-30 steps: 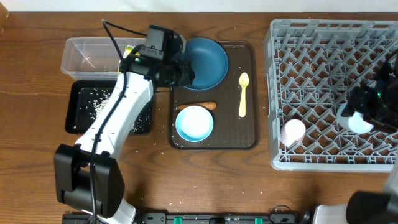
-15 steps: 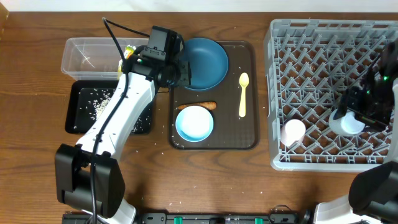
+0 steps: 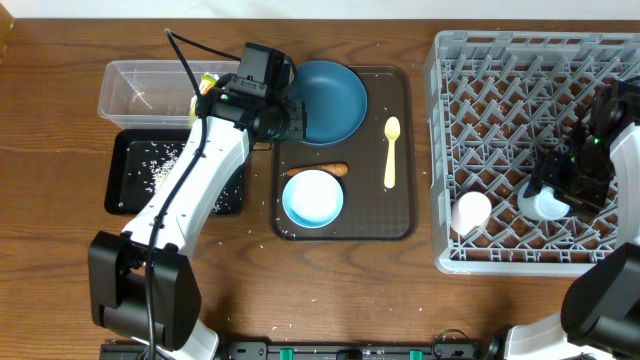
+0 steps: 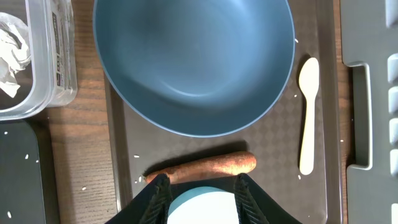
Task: Sort waste into correct bins and load items into the dishwasher rack
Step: 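Lower blue cup into dish rack with right gripper and release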
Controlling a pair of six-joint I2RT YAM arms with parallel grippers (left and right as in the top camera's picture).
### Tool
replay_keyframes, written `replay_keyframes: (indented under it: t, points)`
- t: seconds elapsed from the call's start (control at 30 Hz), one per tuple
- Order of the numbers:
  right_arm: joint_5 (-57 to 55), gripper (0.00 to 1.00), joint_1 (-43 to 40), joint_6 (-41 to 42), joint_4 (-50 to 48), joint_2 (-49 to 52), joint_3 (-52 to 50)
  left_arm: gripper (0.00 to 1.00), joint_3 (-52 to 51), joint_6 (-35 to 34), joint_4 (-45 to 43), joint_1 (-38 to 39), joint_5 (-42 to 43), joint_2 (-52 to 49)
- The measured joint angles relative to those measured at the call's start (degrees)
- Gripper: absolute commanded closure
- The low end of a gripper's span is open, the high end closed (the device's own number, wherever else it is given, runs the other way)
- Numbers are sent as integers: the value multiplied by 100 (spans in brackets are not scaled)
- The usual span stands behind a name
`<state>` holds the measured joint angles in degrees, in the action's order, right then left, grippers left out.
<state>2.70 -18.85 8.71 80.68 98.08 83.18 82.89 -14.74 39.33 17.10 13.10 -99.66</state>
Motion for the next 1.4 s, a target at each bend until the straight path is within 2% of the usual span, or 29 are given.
replay_keyframes:
  t: [0.33,0.47,0.5,0.57,0.83,1.1,1.4]
  points:
    - [70,28,0,0,-105,273,-127,63,0,0,35,0,0,0]
    - [120,12,0,4,-118,343,-144,63,0,0,35,0,2,0]
    - [133,5,0,2,-129,343,-149,63,0,0,35,0,0,0]
    - [153,1,0,0,-157,343,-151,63,0,0,35,0,0,0]
    - [358,1,0,-20,55,356,229,58,0,9,35,0,0,0]
    - [938,4,79,-203,442,232,1908,54,0,205,195,0,0,4]
    - [1403,10,1425,-240,-289,-251,2177,47,0,472,667,0,-129,780]
